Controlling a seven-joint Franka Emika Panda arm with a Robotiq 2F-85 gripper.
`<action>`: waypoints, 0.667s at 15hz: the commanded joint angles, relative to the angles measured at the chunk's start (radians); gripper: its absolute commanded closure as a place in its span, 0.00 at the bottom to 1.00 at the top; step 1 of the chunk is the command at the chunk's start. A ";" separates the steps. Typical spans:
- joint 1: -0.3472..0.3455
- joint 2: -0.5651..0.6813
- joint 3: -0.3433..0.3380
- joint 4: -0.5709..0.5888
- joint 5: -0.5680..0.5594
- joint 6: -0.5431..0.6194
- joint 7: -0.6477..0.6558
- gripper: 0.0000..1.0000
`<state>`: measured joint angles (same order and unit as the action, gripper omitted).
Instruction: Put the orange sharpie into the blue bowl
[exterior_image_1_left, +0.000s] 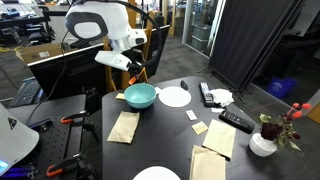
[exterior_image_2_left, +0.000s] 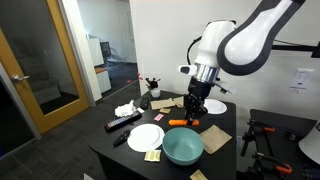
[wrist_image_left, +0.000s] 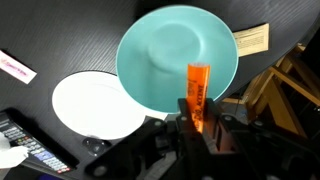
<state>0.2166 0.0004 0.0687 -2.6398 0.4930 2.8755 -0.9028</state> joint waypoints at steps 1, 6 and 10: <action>0.013 0.083 0.016 0.022 0.059 0.076 -0.031 0.95; 0.006 0.178 0.024 0.052 0.047 0.138 -0.016 0.95; 0.013 0.244 0.021 0.078 0.031 0.188 0.003 0.95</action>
<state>0.2243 0.1909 0.0857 -2.5914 0.5193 3.0077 -0.9027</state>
